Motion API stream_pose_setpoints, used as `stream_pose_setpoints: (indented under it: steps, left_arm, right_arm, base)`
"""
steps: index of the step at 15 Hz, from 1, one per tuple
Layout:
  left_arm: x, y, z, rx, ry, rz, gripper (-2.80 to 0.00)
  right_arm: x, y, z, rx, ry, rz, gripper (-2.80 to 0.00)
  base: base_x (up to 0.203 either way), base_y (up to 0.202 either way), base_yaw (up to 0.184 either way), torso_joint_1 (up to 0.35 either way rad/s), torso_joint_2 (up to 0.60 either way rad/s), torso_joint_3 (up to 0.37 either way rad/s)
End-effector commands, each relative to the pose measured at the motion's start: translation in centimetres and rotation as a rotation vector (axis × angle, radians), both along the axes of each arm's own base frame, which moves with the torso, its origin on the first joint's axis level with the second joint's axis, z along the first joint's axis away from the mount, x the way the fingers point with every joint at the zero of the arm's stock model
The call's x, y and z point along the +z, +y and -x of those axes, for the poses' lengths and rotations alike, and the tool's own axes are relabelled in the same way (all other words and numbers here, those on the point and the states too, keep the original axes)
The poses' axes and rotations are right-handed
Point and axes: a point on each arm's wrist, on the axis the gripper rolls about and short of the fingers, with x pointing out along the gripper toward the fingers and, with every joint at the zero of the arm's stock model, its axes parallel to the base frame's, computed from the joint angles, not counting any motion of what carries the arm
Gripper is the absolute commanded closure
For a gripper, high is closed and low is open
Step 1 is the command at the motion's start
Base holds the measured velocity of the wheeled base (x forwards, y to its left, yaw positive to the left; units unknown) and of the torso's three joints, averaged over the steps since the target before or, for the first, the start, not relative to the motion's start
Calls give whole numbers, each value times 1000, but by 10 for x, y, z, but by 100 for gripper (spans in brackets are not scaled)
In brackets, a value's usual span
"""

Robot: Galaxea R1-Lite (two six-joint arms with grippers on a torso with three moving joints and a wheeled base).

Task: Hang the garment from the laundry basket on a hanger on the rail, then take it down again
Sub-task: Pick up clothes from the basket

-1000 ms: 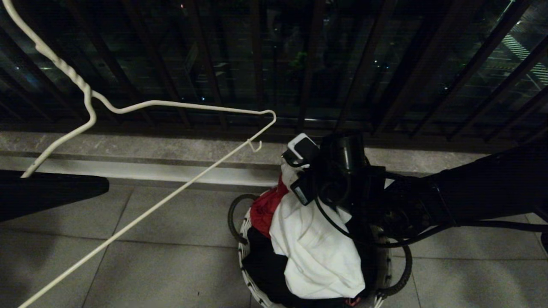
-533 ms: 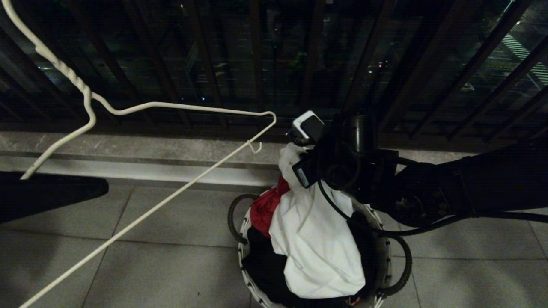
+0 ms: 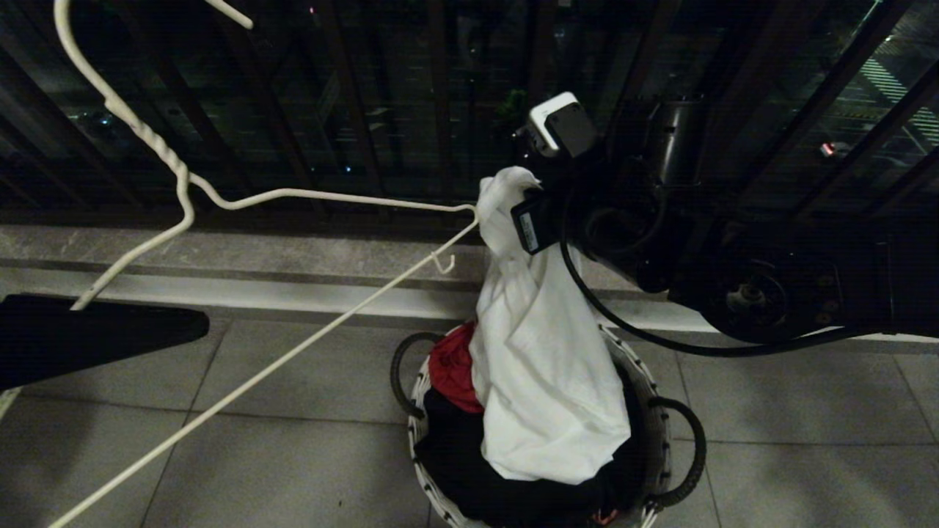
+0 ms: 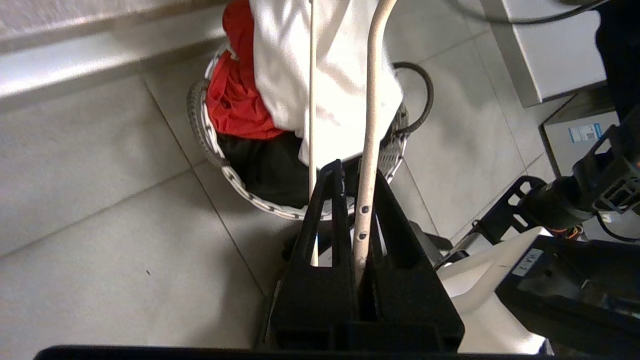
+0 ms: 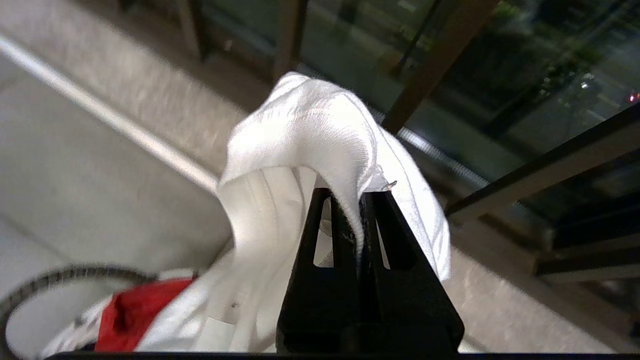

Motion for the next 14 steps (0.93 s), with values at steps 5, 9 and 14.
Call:
stream_pose_setpoints:
  steps: [5, 9, 14]
  left_arm:
    - [-5, -19, -15, -68, 53, 73, 0]
    - [-4, -20, -16, -46, 29, 99, 0]
    - [7, -8, -3, 124, -79, 78, 0]
  right_arm:
    - [38, -2, 12, 8, -95, -76, 0]
    - [34, 9, 22, 45, -58, -101, 0]
    - [-37, 4, 29, 44, 196, 102, 0]
  base:
    - [0, 0, 0, 0, 0, 0]
    - [0, 0, 0, 0, 0, 0]
    - [0, 0, 0, 0, 0, 0]
